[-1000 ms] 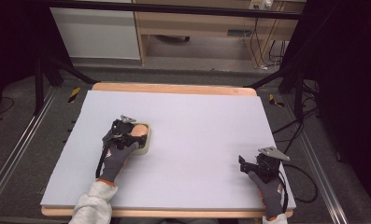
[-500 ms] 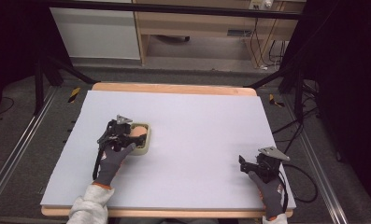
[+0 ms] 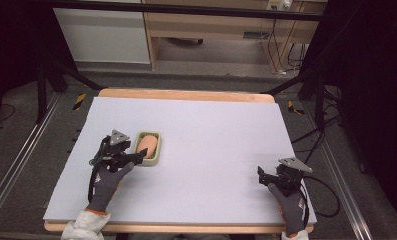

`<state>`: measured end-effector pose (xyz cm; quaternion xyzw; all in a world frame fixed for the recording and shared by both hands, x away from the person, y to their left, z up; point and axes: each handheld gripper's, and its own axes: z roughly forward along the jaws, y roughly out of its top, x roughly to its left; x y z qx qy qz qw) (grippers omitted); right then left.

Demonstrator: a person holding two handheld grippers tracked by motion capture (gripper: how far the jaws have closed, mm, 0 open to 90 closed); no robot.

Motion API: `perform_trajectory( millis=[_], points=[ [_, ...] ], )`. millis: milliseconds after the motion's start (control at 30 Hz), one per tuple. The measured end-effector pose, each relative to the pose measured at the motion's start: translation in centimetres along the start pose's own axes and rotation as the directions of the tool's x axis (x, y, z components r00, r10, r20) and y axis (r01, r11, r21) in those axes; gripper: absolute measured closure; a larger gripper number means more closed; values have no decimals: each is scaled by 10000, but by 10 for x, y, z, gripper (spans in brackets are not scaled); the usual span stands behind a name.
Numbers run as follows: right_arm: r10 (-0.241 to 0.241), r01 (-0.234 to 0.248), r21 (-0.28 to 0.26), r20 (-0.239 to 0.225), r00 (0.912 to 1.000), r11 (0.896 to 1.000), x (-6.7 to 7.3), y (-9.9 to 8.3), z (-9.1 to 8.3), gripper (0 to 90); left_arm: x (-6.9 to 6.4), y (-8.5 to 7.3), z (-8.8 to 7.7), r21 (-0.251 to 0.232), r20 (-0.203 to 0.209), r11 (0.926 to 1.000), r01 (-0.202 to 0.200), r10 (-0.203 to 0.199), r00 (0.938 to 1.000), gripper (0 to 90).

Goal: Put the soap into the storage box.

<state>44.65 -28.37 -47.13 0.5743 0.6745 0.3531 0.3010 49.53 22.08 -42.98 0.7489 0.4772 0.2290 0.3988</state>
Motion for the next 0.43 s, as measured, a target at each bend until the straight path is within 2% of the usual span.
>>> perform_trajectory(
  millis=[133, 200, 267, 300, 333, 400, 433],
  points=[
    [33, -33, 5, 33, 10000, 10000, -1, 0, 0, 47, 7, -6, -4, -117, -31, 9999, 45, -45, 10000, 271],
    [-100, 98, 152, 145, 9998, 9998, 0, 0, 1, 47, 15, -15, -8, -82, -100, 9999, 105, -106, 9999, 266],
    [-127, 124, 176, 167, 9998, 9998, 0, 0, 1, 47, 18, -18, -9, -65, -141, 9999, 98, -99, 9999, 261],
    [-179, 175, 203, 210, 9996, 9996, 1, 0, 1, 47, 24, -25, -13, -71, -208, 9998, 178, -180, 9996, 256],
    [-179, 175, 203, 210, 9996, 9996, 1, 0, 1, 47, 24, -25, -13, -71, -208, 9998, 178, -180, 9996, 255],
    [-167, 160, 288, 267, 9995, 9995, 1, 0, 0, 47, 34, -37, -20, 50, -471, 9995, 305, -302, 9984, 250],
    [-120, 112, 323, 246, 9996, 9994, 1, -1, -1, 46, 34, -37, -20, 50, -471, 9995, 305, -302, 9984, 248]
  ],
)
